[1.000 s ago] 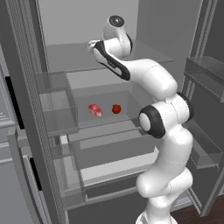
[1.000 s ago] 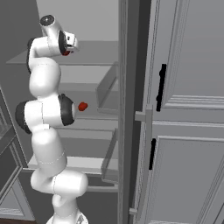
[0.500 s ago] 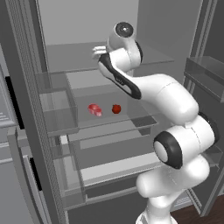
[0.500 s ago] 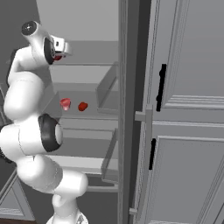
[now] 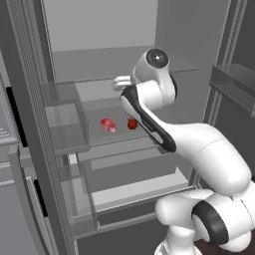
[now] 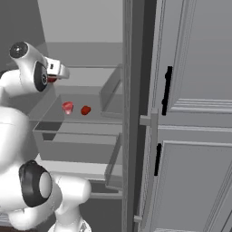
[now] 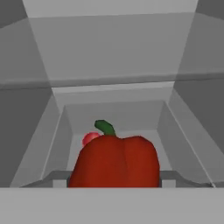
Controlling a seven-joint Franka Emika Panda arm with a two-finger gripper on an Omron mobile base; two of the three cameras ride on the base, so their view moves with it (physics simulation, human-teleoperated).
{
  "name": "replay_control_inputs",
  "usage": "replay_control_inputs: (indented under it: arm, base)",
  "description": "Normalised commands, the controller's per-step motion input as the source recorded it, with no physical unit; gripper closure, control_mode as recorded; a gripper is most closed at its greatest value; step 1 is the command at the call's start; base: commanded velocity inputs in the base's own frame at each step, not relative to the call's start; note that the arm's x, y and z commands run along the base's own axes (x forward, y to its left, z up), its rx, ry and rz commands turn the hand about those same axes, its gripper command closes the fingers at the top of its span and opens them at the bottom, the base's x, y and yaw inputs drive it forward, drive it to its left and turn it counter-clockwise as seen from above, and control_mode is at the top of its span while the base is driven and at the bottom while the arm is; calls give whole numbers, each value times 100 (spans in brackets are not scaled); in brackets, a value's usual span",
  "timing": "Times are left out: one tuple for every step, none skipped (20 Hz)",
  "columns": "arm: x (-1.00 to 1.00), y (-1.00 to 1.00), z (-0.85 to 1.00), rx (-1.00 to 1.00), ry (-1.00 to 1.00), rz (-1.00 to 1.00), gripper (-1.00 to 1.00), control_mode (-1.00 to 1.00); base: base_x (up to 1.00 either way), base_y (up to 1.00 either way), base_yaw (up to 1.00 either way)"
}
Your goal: Place one bell pepper and one steak in each tupperware on the nearby counter, to pack two identical lunches.
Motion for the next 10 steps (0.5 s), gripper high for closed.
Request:
replay_control_inputs:
  arm:
    - [-100,-17,0,0,37,0,100,-100]
    - [-100,-17,0,0,42,0,100,-100]
    - [-100,-19,0,0,45,0,100,-100]
    - [-100,-17,0,0,45,0,100,-100]
    - [-100,-11,-8,0,37,0,100,-100]
    - [-100,-9,-34,-1,31,0,100,-100]
    - [-100,-7,-44,-8,18,0,100,-100]
    - [-100,-21,-47,-11,0,0,100,-100]
    - [-100,-22,-46,-16,0,0,100,-100]
    - [-100,-19,-42,-18,0,0,100,-100]
  base:
    - [0,0,0]
    - [0,0,0]
    - [0,0,0]
    - [0,0,0]
    - [0,0,0]
    - [0,0,0]
    - [0,0,0]
    - [0,0,0]
    - [0,0,0]
    - [0,0,0]
